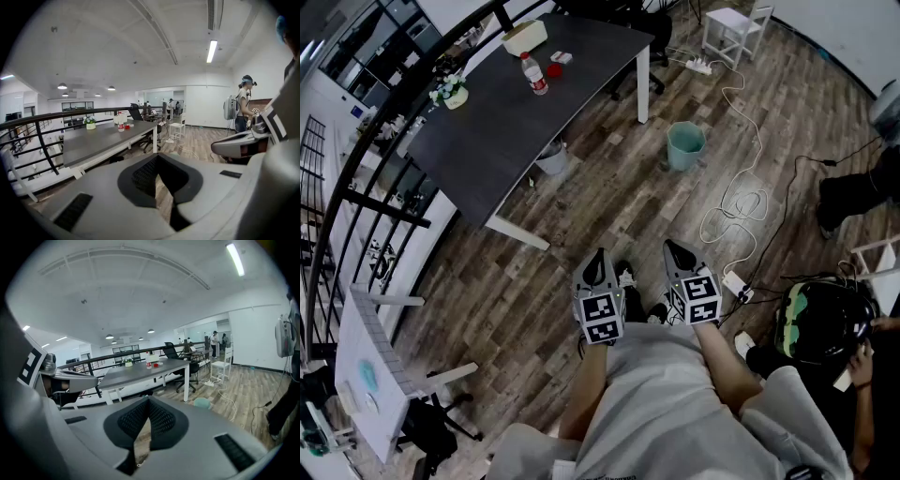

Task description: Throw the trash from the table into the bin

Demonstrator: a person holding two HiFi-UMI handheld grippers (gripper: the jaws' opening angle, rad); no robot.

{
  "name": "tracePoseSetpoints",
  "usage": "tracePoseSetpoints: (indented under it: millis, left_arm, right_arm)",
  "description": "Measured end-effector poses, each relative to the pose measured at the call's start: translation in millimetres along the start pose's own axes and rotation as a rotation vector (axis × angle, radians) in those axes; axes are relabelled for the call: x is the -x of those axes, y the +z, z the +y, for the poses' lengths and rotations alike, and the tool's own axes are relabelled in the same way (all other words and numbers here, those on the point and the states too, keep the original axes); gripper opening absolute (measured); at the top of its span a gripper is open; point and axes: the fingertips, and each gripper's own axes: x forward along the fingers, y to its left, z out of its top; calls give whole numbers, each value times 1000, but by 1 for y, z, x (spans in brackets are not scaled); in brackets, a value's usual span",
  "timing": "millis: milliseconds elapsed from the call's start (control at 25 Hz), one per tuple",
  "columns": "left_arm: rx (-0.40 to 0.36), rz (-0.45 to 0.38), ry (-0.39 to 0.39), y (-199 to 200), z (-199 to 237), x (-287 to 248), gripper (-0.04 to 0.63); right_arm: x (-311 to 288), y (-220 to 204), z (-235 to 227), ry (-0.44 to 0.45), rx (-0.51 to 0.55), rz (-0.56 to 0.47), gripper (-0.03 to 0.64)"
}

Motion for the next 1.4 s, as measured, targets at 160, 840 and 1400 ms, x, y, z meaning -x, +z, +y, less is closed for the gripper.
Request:
tracePoseSetpoints:
  millis: [160,840,1400]
  left_arm:
    - [-1,7,-8,-1,-2,-2,26]
    - [-4,-22,38,43,36,-54,26]
    - [71,3,83,58,80,-83,26]
  right_arm:
    - [-1,-2,-4,-13,0,16,9]
    - [-63,55,-14,-25,-28,-15,11]
    - [-113,84,-14,-2,-41,-12,11]
